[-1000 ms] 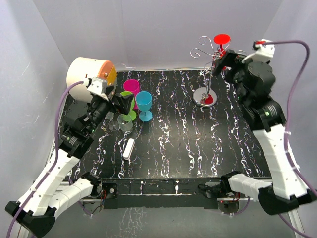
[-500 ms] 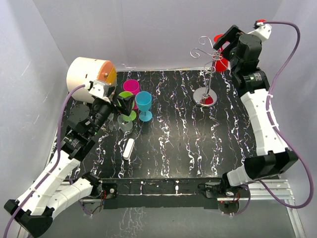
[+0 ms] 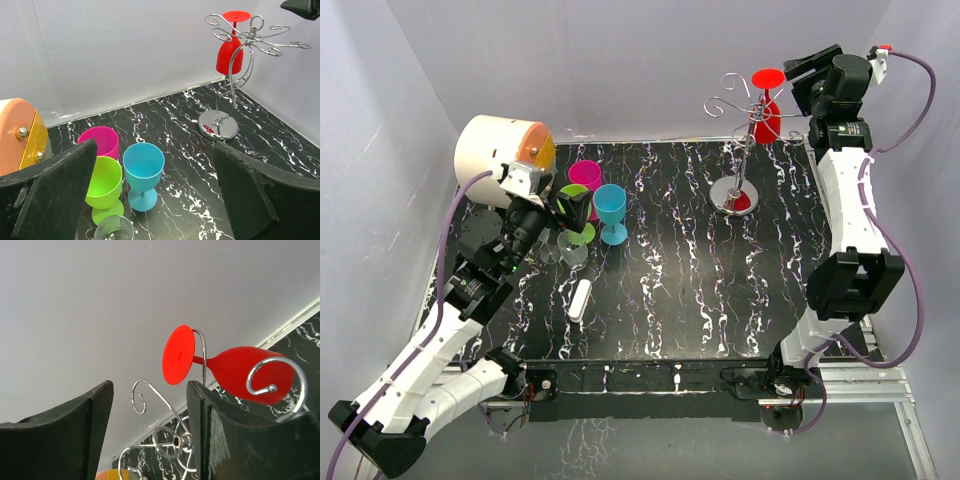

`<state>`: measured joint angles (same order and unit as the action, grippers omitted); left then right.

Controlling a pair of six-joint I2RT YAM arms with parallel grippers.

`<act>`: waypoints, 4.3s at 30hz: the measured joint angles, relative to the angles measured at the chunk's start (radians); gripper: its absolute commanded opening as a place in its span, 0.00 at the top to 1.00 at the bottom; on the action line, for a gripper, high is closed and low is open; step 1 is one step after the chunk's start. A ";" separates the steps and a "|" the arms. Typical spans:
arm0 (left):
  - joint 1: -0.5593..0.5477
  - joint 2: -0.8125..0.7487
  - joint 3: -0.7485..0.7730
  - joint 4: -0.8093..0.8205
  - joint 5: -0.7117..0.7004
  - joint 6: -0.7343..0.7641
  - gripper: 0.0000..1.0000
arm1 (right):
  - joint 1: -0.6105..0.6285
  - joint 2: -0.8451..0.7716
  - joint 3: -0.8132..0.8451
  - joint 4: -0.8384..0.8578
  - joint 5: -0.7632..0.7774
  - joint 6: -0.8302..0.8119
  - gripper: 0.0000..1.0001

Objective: Take the wine glass off the wine glass rack

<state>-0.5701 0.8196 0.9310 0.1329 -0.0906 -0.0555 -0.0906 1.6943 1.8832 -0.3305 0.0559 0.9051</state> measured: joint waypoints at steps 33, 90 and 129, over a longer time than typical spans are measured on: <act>-0.003 0.011 0.000 0.001 -0.026 0.000 0.01 | -0.034 0.200 0.084 0.008 -0.120 0.182 0.61; -0.004 0.021 0.000 0.000 -0.026 -0.001 0.01 | -0.025 0.164 0.017 0.079 -0.179 0.230 0.60; -0.010 0.021 0.000 0.000 -0.026 0.000 0.01 | -0.015 0.244 0.034 0.131 -0.130 0.331 1.00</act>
<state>-0.5800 0.8410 0.9306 0.1333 -0.1165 -0.0559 -0.1059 1.9385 1.9175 -0.1997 -0.0742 1.2358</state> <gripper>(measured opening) 0.985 0.032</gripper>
